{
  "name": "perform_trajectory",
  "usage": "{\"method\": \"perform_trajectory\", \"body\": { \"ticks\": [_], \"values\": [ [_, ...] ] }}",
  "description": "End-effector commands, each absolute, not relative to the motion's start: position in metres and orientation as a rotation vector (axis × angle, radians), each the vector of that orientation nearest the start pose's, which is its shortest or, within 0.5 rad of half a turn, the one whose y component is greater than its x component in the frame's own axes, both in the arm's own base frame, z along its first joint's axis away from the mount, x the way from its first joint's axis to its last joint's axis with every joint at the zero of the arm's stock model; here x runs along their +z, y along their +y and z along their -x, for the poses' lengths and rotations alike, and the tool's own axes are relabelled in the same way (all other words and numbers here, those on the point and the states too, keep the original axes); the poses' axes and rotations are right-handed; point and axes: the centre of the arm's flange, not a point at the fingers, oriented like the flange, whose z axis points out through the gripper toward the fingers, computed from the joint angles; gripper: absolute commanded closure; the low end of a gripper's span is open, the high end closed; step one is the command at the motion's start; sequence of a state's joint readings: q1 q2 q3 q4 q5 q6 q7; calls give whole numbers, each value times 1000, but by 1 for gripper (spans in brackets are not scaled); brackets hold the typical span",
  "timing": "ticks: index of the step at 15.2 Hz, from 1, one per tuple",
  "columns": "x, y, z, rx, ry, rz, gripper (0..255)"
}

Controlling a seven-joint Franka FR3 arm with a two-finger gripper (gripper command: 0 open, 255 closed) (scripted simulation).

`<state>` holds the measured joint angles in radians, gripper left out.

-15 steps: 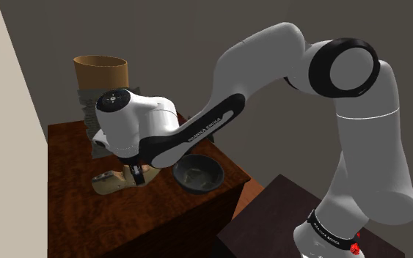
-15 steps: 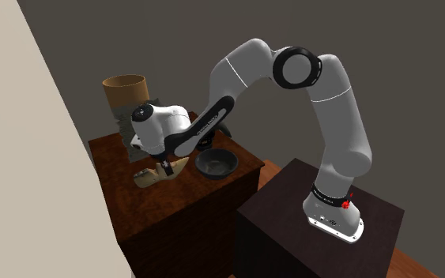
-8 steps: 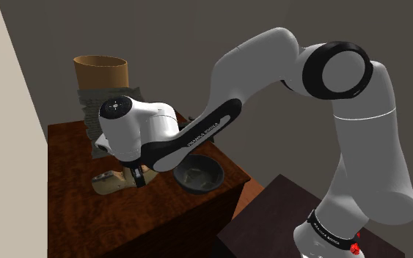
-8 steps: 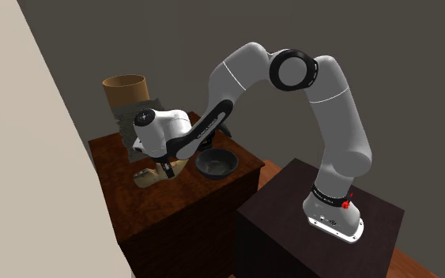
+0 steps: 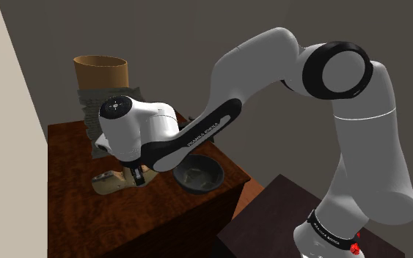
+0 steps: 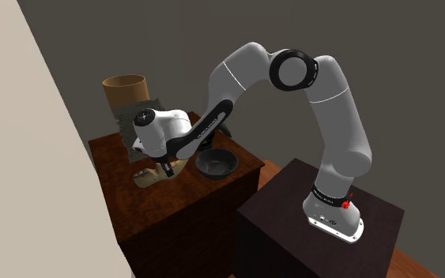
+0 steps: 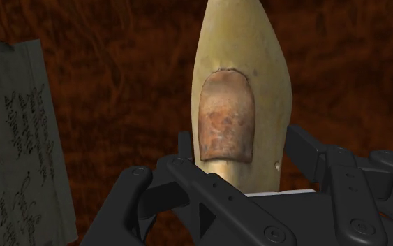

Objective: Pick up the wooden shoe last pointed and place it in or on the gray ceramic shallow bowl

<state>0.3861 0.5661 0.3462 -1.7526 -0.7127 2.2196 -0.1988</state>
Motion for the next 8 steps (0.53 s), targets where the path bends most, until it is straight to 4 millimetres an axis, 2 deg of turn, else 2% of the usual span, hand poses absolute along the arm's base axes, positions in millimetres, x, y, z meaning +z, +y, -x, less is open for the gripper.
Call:
{"method": "perform_trajectory", "body": {
  "ticks": [1, 5, 8],
  "values": [
    [260, 410, -518, -109, -2174, 2749, 255],
    [260, 410, -518, -109, -2174, 2749, 255],
    [276, 410, -518, -109, -2174, 2749, 255]
  ]
}}
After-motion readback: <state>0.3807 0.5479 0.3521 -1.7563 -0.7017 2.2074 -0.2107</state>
